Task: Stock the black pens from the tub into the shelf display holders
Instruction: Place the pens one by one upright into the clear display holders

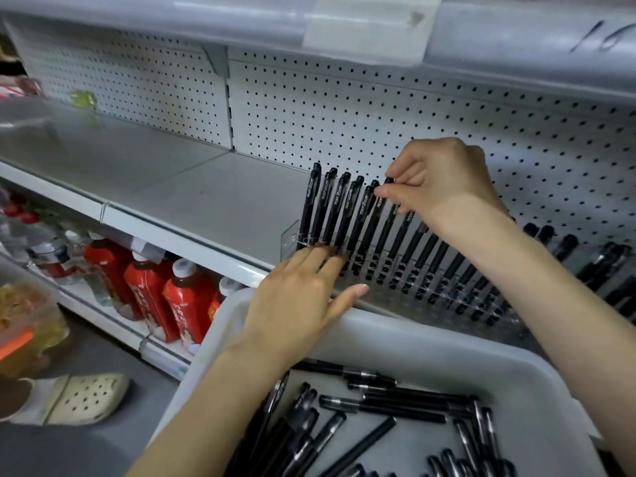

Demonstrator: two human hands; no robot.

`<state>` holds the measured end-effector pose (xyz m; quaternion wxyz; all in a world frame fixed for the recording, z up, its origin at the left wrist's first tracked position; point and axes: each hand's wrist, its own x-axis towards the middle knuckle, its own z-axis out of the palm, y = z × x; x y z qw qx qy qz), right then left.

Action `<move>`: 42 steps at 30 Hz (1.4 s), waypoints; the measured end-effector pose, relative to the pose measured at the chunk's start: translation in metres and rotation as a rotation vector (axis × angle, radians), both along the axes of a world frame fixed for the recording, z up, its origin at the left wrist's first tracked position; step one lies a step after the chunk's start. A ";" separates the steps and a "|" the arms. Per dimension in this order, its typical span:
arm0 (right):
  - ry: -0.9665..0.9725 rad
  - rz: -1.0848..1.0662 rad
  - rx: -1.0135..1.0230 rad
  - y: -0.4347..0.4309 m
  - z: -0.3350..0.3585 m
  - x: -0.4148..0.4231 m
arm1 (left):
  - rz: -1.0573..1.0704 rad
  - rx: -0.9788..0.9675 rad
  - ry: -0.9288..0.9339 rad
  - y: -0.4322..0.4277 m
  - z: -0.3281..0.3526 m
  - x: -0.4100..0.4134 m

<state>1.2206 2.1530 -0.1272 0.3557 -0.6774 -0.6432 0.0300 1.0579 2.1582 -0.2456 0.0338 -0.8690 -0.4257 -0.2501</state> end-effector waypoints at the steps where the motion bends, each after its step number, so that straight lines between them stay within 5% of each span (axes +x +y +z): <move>1: 0.000 0.000 -0.015 0.000 0.003 0.000 | -0.001 0.001 -0.002 0.000 0.000 0.000; 13: -0.079 -0.032 -0.145 0.000 0.010 0.002 | 0.000 0.022 0.015 0.000 0.000 -0.002; 19: 0.091 0.043 -0.104 -0.052 0.006 0.001 | -0.064 -0.086 0.005 -0.001 0.011 -0.007; 23: 0.243 0.185 -0.253 -0.097 -0.048 -0.006 | -0.121 -0.149 -0.021 -0.011 0.029 -0.019; 30: 0.050 0.133 -0.497 -0.115 -0.136 -0.007 | -0.037 -0.136 0.064 -0.038 0.010 -0.050; 42: -0.108 0.253 -0.443 -0.114 -0.153 -0.040 | -0.004 -0.133 -0.074 -0.047 0.003 -0.045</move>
